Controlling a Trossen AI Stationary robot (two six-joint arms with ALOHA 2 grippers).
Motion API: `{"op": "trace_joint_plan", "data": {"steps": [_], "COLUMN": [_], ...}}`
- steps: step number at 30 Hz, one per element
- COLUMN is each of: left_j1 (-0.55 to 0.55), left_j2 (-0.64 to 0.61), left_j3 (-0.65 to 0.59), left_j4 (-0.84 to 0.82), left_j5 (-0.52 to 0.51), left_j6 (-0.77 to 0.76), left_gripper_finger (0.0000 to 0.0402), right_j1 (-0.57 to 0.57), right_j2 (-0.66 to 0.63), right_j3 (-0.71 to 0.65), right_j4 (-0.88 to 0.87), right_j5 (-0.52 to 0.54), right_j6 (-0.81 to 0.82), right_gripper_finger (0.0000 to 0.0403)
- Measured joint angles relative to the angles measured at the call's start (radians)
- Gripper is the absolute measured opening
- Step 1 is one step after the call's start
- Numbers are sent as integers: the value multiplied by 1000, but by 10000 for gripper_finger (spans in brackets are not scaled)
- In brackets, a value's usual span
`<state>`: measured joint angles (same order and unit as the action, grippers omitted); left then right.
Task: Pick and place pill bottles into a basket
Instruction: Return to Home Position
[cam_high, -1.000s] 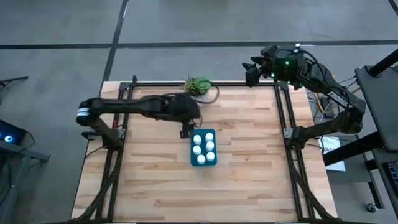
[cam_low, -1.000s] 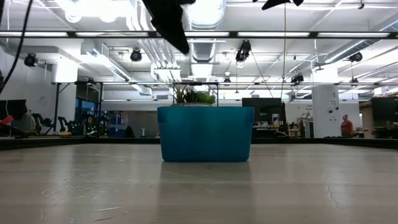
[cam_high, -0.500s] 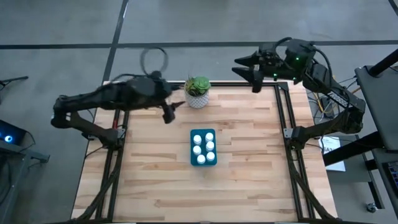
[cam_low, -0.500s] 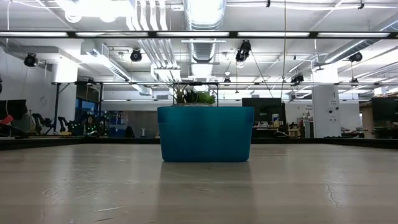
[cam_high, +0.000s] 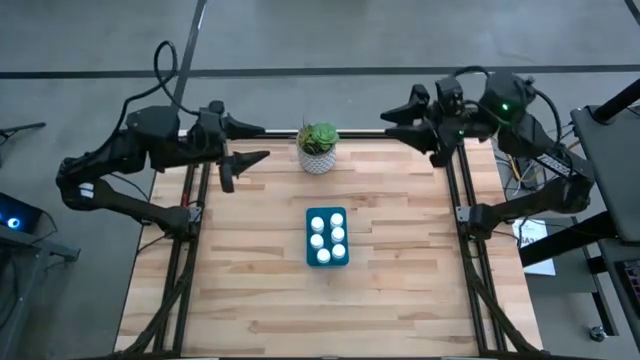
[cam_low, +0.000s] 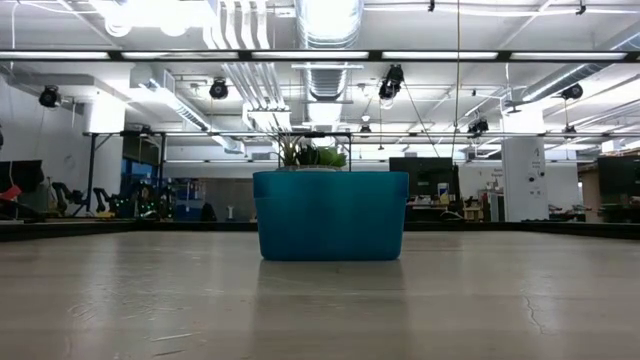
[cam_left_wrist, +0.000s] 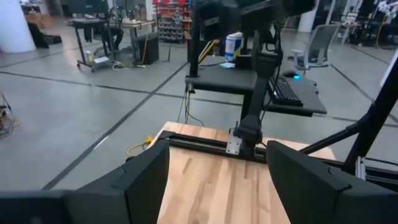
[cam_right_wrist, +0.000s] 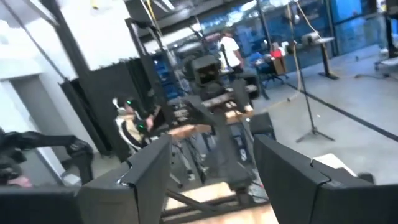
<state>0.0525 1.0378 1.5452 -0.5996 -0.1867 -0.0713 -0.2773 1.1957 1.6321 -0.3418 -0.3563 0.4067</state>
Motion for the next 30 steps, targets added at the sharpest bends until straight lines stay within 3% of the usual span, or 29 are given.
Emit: {"op": "trace_joint_plan", "data": {"steps": [8,12,22,30], "left_j1": [-1,-1,0,0], "left_j2": [-5,-20,-110,-148], "left_j3": [13,14,16,13], "left_j4": [6,42,125,168], "left_j5": [27,30,66,105], "left_j6": [-27,-2,25,8], "left_gripper_finger": [251,241,117,8], "right_j1": [260,325,327,325], "right_j2": [-30,-45,-148,-234], "right_j3": [0,0,0,-5], "right_j4": [54,66,72,72], "right_j5": [327,425,443,429], "right_j6": [-88,-144,-181,-296], "right_gripper_finger": [219,219,213,118]}}
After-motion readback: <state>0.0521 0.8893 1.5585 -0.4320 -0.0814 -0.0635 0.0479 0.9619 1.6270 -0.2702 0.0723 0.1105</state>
